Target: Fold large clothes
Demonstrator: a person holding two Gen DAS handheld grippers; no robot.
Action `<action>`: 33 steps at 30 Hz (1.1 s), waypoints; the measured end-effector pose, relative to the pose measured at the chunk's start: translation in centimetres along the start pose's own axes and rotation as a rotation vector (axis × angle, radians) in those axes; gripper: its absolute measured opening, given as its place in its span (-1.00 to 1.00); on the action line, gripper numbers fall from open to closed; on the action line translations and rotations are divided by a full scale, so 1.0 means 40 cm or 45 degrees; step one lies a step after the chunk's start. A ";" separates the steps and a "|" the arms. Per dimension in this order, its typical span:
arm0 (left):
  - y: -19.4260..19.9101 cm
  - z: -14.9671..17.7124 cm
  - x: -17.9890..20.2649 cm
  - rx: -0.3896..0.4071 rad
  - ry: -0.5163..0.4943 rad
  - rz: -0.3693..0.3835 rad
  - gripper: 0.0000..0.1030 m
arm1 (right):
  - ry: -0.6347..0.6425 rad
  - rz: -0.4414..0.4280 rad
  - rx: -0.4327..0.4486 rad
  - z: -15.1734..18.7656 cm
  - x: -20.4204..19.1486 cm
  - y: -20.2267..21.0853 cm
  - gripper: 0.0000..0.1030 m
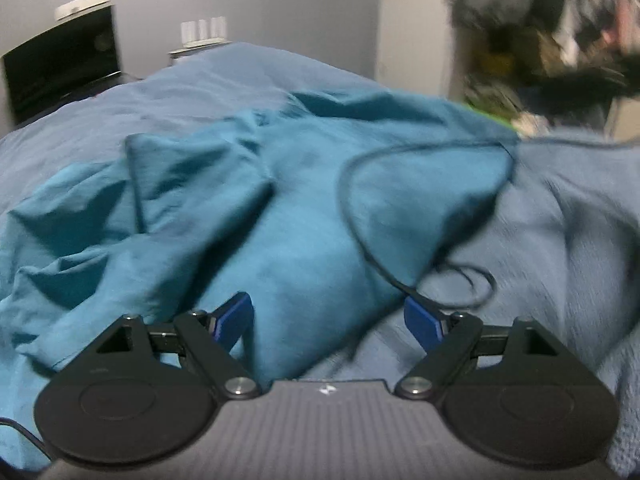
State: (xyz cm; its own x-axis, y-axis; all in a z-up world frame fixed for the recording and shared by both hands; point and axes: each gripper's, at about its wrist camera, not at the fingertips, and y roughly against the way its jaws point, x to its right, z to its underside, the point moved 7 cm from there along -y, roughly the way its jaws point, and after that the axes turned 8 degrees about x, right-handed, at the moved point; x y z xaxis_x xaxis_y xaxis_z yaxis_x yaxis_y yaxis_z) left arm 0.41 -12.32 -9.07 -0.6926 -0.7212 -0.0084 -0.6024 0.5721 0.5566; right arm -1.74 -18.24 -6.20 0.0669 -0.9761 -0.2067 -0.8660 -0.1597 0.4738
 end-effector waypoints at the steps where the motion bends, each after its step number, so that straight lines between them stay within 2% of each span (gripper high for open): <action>1: 0.001 0.004 0.009 -0.007 -0.047 -0.016 0.61 | -0.012 -0.022 -0.027 0.011 -0.013 -0.030 0.21; 2: 0.003 0.009 0.012 -0.014 -0.076 -0.030 0.61 | 0.000 -0.056 -0.074 0.027 -0.033 -0.063 -0.04; 3: 0.006 0.015 0.005 -0.022 -0.096 -0.053 0.61 | 0.016 -0.081 -0.118 0.044 -0.047 -0.088 -0.40; 4: 0.009 0.021 -0.009 -0.027 -0.095 -0.073 0.61 | 0.020 -0.100 -0.160 0.061 -0.057 -0.109 -0.53; 5: 0.013 0.028 -0.025 -0.033 -0.077 -0.094 0.61 | 0.010 -0.130 -0.204 0.076 -0.064 -0.125 -0.57; 7: 0.024 0.039 -0.085 -0.041 0.003 -0.147 0.61 | -0.010 -0.159 -0.247 0.092 -0.067 -0.142 -0.57; 9: 0.040 0.048 -0.156 -0.046 0.131 -0.193 0.61 | -0.021 -0.141 -0.253 0.094 -0.061 -0.143 -0.57; 11: 0.049 0.053 -0.202 -0.045 0.256 -0.196 0.61 | -0.041 -0.103 -0.208 0.080 -0.043 -0.114 -0.52; 13: 0.056 0.051 -0.220 -0.022 0.307 -0.184 0.61 | -0.052 -0.078 -0.161 0.056 -0.020 -0.062 -0.50; 15: 0.053 0.050 -0.220 -0.016 0.300 -0.178 0.61 | -0.045 -0.024 -0.118 0.030 0.016 0.010 -0.50; 17: 0.042 0.053 -0.216 -0.025 0.288 -0.168 0.61 | -0.010 0.075 -0.071 0.011 0.055 0.095 -0.50; 26: 0.020 0.045 -0.207 -0.043 0.301 -0.152 0.61 | -0.036 0.510 -0.008 0.009 0.245 0.495 -0.44; 29: 0.020 0.028 -0.193 -0.018 0.311 -0.139 0.61 | -0.045 0.645 0.039 -0.015 0.309 0.606 -0.33; 30: 0.016 0.013 -0.178 -0.001 0.309 -0.113 0.61 | -0.070 0.662 0.051 -0.021 0.327 0.632 -0.25; 33: -0.009 -0.037 -0.106 0.033 0.195 -0.085 0.61 | -0.096 0.676 0.060 -0.032 0.349 0.671 -0.27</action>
State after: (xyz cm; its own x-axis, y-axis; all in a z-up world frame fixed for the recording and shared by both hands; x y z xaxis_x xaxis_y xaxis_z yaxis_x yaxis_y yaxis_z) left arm 4.15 -10.02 -8.00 -0.5834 -0.8079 0.0834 -0.6565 0.5296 0.5371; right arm -23.42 -36.32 4.72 -0.4209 -0.9071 -0.0110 -0.7924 0.3617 0.4911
